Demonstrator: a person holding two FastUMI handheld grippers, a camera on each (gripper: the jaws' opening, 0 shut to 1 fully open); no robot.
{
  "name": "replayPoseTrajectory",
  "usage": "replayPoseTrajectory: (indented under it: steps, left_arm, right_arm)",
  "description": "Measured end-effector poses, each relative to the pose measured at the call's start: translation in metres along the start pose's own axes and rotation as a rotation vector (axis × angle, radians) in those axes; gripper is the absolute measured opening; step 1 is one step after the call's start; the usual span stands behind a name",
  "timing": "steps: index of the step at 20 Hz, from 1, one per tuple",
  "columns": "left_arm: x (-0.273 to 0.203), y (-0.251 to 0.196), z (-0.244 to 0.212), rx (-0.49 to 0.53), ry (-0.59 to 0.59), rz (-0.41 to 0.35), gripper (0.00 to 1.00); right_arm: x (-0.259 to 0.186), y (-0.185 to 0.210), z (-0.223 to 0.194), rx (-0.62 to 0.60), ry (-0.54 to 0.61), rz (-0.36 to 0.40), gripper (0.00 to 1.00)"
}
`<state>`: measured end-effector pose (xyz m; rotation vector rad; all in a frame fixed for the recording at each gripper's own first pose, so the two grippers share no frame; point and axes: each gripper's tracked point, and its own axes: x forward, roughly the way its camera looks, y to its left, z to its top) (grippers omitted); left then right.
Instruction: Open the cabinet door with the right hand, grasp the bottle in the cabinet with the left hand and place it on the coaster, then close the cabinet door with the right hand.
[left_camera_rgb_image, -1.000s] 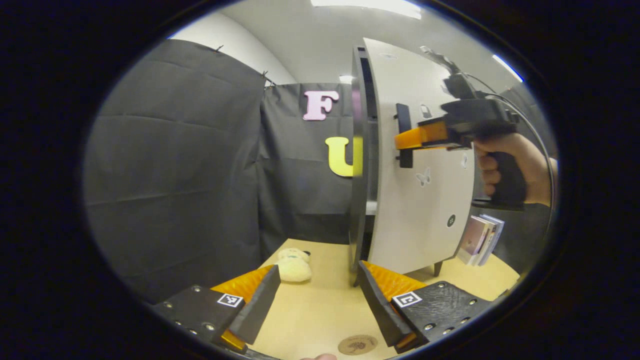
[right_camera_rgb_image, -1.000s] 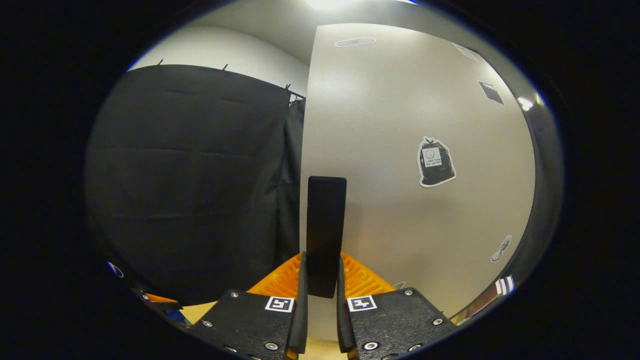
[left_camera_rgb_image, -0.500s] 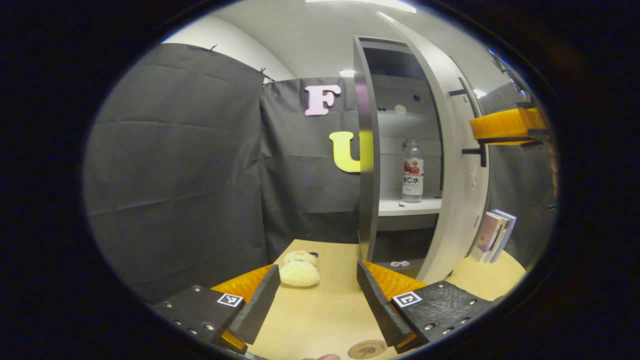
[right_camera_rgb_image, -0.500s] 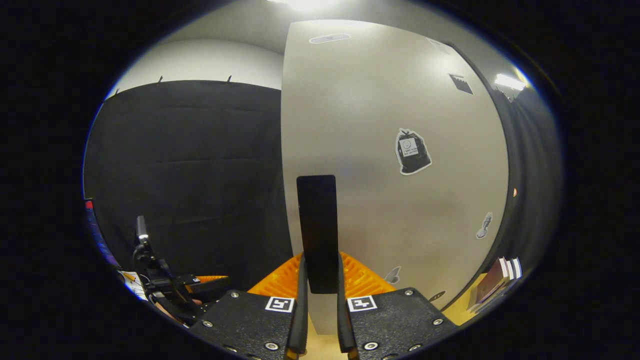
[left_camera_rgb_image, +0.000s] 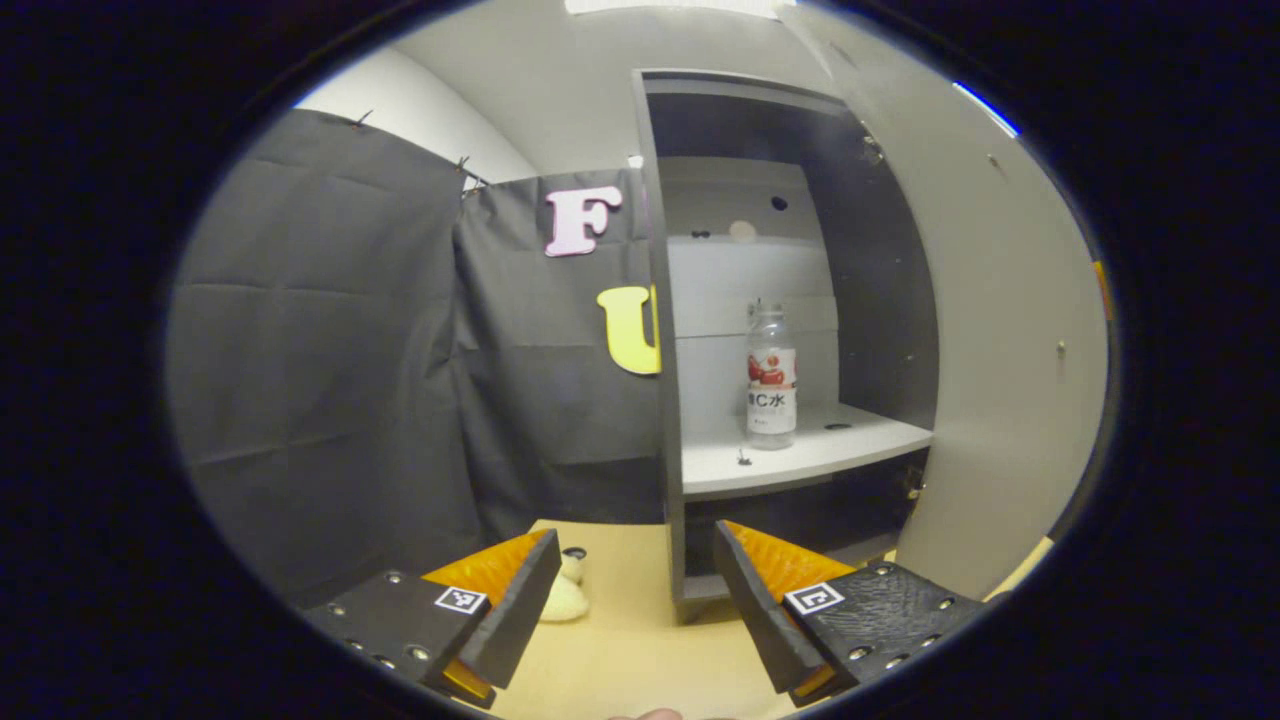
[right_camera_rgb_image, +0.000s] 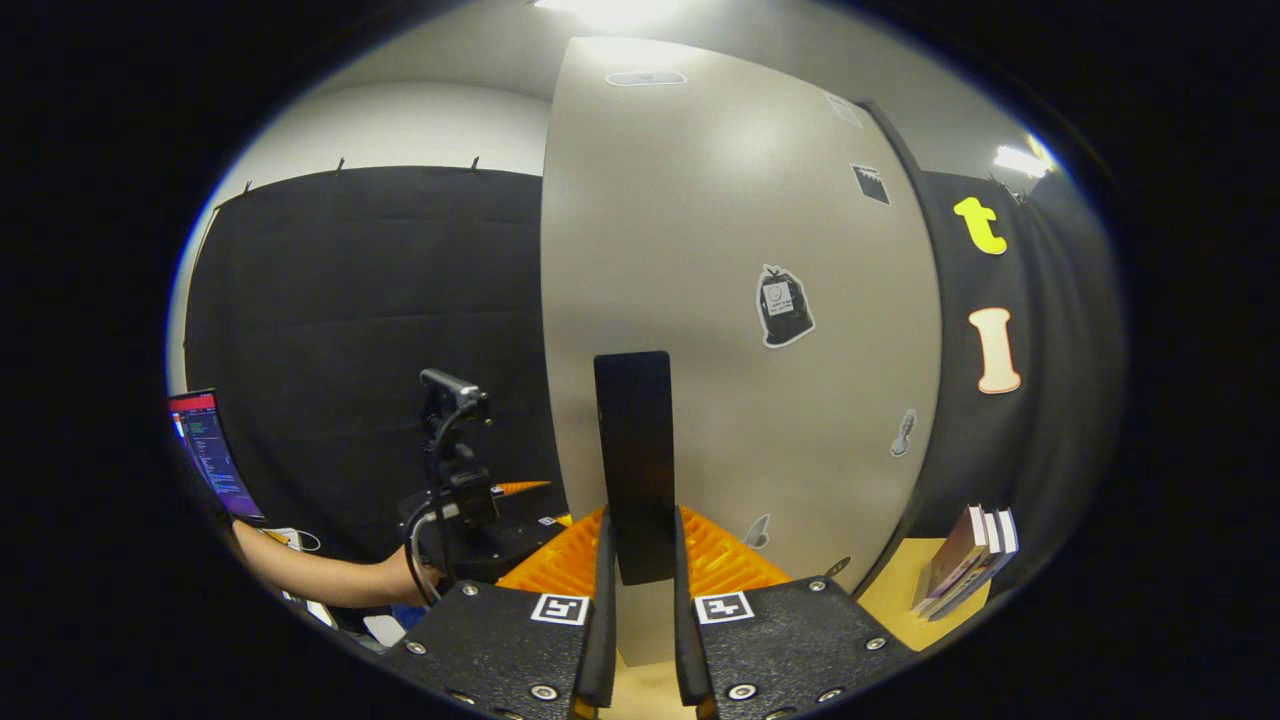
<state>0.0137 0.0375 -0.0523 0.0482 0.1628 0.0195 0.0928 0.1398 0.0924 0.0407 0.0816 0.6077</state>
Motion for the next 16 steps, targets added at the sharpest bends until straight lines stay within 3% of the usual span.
replayPoseTrajectory:
  steps: [3, 7, 10, 16]
  left_arm:
    - [0.029, -0.041, 0.013, -0.001, -0.015, -0.058, 0.92]
    - [0.064, -0.081, 0.043, 0.022, -0.066, -0.070, 0.92]
    - [0.093, -0.109, 0.064, 0.041, -0.106, -0.089, 0.89]
    - [0.144, -0.140, 0.097, 0.075, -0.161, -0.076, 0.89]
  right_arm:
    - [-0.011, -0.005, -0.001, 0.006, 0.002, -0.020, 0.24]
    - [-0.029, -0.012, -0.002, 0.017, -0.015, -0.053, 0.23]
    - [-0.039, -0.024, -0.002, 0.012, -0.010, -0.107, 0.17]
    - [-0.065, -0.057, 0.006, 0.024, -0.059, -0.234, 0.16]
